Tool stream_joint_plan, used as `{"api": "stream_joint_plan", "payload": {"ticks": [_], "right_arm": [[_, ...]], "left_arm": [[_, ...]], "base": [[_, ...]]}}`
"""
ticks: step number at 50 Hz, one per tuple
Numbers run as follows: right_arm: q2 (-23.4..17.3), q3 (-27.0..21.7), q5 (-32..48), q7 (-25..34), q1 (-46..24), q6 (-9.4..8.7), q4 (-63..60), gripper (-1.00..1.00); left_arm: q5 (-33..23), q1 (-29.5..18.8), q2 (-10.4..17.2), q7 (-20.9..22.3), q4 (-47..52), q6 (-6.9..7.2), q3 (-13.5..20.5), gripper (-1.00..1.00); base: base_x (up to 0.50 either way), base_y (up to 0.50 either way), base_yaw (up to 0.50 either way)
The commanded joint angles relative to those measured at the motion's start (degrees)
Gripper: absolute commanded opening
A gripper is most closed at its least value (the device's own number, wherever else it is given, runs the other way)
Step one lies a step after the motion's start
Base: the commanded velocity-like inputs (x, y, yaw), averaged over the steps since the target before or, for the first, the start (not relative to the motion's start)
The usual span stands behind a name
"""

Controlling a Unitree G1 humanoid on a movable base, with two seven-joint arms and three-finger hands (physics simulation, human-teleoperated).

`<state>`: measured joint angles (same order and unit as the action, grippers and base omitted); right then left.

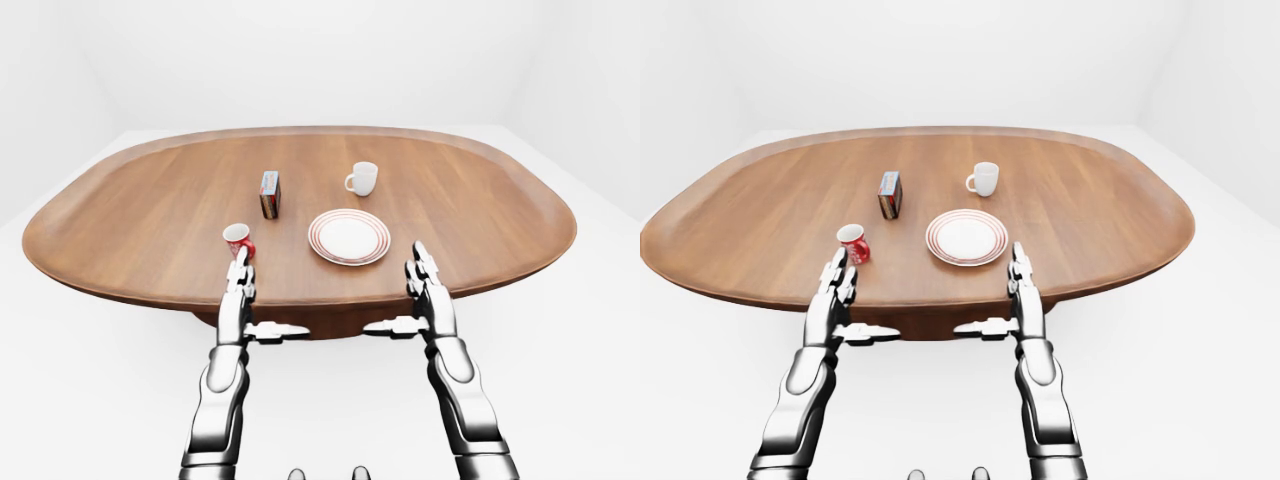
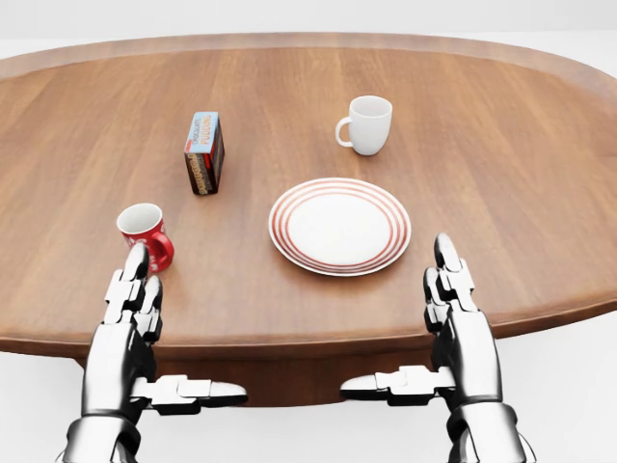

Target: Pick up the red mug and put it on the plate

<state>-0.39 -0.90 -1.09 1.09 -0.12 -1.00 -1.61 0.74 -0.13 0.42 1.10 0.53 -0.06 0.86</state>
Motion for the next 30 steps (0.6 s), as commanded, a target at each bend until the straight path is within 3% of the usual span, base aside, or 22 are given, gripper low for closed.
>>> {"api": "stream_joint_plan", "payload": {"ticks": [1, 4, 9, 12, 16, 18, 22, 30], "right_arm": [[-0.84, -1.64, -2.14, 2.00, -0.47, -2.76, -4.23, 1.00], [-0.84, -1.64, -2.16, 2.05, -0.54, -3.27, -4.90, 1.00], [-0.83, -1.60, -2.48, 1.86, -1.41, -4.00, -7.73, 1.00], [-1.13, -1.62, -2.54, 1.76, -2.39, -4.00, -11.88, 1.00], [-0.89, -3.08, -7.28, 0.38, -6.87, -4.00, -25.31, 1.00], [-1.35, -4.93, -12.68, -1.79, -11.90, -4.00, -32.22, 1.00], [-2.86, -5.80, -16.25, -4.65, -13.90, -4.00, -33.09, 1.00], [-4.04, -5.89, -16.88, -5.84, -13.89, -4.00, -34.37, 1.00]], "left_arm": [[1.74, -0.82, 0.80, 1.74, 1.30, 0.28, 1.81, 1.00], [2.02, -0.81, 0.86, 1.72, 1.87, 0.47, 1.98, 1.00], [2.76, -0.99, 0.82, 1.78, 5.03, 2.80, 1.94, 1.00], [3.58, -1.37, 0.79, 1.28, 9.25, 5.06, 2.16, 1.00], [9.87, -4.89, 1.03, -1.84, 26.58, 5.06, 4.64, 1.00], [11.95, -9.09, 2.32, -4.12, 32.59, 5.06, 5.89, 1.00], [14.73, -12.47, 3.36, -6.70, 35.16, 5.06, 7.11, 1.00], [17.62, -14.23, 4.51, -9.18, 36.31, 5.06, 8.05, 1.00]], "base": [[0.00, 0.00, 0.00], [0.00, 0.00, 0.00], [0.00, 0.00, 0.00], [0.00, 0.00, 0.00], [0.00, 0.00, 0.00], [0.00, 0.00, 0.00], [0.00, 0.00, 0.00], [0.00, 0.00, 0.00]]}}
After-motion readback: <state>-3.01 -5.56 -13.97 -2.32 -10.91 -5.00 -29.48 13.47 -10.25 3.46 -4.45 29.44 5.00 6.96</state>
